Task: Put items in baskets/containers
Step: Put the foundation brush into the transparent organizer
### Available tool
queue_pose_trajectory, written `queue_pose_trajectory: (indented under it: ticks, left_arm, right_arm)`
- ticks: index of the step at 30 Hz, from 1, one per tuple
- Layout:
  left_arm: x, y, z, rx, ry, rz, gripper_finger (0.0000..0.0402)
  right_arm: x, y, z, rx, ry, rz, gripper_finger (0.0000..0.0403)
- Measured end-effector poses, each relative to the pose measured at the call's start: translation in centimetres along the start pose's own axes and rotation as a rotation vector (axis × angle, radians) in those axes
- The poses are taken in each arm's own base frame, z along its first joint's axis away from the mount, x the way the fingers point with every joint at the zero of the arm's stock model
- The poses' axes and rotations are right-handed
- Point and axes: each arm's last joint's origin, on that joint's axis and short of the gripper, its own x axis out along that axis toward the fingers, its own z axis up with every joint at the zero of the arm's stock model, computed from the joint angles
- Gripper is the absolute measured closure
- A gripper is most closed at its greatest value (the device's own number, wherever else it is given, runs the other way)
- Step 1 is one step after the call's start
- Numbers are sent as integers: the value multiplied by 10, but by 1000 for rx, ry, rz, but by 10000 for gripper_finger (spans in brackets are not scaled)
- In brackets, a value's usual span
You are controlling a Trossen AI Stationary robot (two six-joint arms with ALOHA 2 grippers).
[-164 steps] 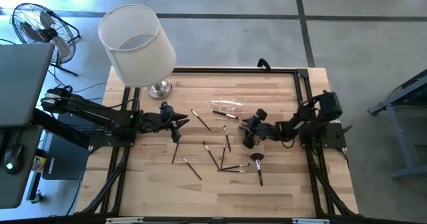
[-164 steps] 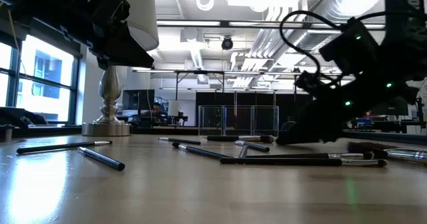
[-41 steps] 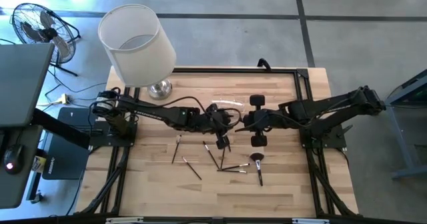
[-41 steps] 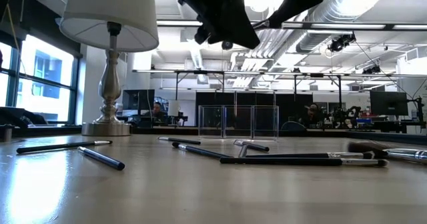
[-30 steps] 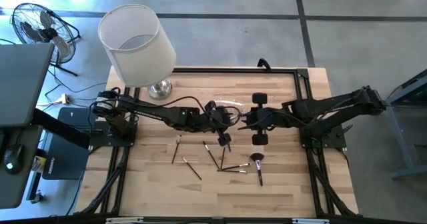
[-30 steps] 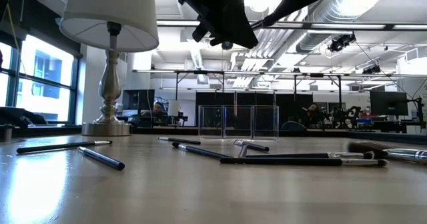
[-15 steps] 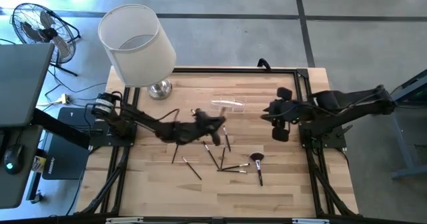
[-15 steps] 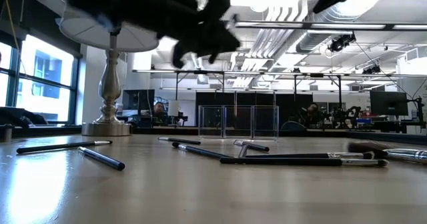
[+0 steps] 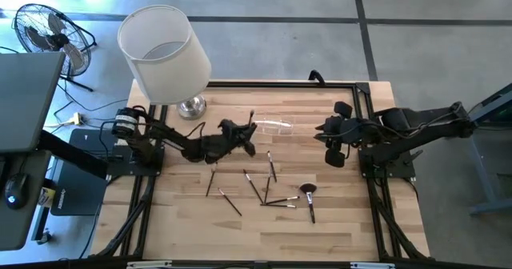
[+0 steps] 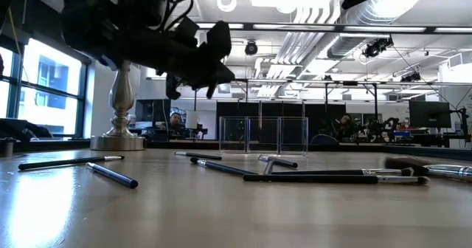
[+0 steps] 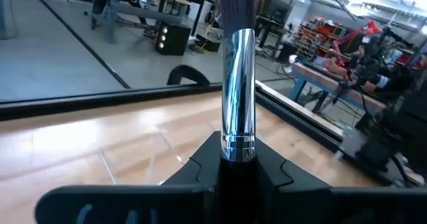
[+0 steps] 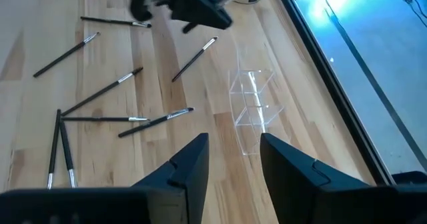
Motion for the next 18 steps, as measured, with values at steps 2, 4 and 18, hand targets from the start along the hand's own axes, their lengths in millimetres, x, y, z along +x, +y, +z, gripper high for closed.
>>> queue_pose_trajectory:
  ticks: [2,4,18]
  left_arm:
    - [8,7,5,-7,-12,-16,369]
    - [15,11,11,7,-19,-32,369]
    - [72,21,12,56,-93,-69,369]
  right_arm:
    - [0,0,0,4,-2,-7,274]
    - [0,0,0,11,-2,-13,274]
    - [0,-2,-3,15,27,-34,274]
